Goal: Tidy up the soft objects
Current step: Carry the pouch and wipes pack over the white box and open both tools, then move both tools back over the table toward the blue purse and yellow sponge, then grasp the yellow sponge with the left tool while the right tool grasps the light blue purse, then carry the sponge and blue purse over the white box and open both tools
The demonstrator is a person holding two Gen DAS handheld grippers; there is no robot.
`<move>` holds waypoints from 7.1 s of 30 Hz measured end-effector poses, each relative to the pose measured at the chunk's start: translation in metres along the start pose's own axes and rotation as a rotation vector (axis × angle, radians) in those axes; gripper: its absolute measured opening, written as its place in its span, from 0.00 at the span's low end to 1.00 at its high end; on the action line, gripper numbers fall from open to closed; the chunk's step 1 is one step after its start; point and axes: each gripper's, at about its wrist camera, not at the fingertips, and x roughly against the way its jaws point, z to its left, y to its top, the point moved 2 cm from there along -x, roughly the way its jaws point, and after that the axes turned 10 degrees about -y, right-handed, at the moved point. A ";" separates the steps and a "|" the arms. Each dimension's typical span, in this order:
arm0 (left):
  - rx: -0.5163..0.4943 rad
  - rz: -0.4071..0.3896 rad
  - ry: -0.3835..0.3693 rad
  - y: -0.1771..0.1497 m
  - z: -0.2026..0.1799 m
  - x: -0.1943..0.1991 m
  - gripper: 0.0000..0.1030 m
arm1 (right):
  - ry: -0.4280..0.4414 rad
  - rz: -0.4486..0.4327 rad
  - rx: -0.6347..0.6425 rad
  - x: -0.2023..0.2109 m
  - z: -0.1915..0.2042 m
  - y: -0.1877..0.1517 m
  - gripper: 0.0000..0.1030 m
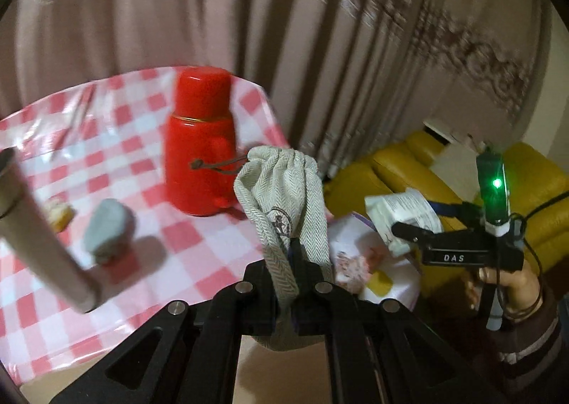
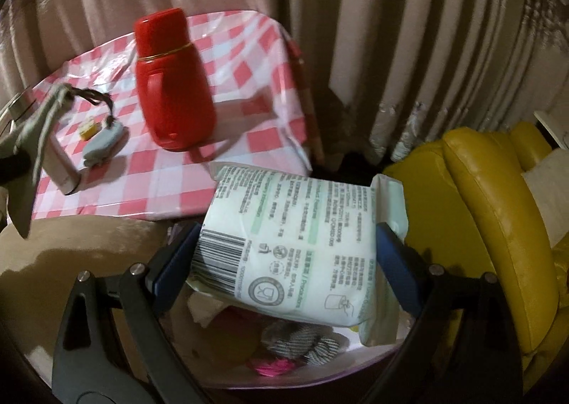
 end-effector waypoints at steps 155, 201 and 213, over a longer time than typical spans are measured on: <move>0.301 0.163 0.373 -0.015 0.411 -0.003 0.55 | 0.422 0.057 0.387 -0.141 0.383 0.108 0.16; 0.351 -0.093 0.325 -0.079 0.195 0.131 0.55 | 0.303 -0.059 0.248 0.005 0.229 0.032 0.10; 0.265 -0.073 0.152 -0.050 0.115 0.081 0.55 | 0.165 -0.072 0.148 0.022 0.147 0.015 0.10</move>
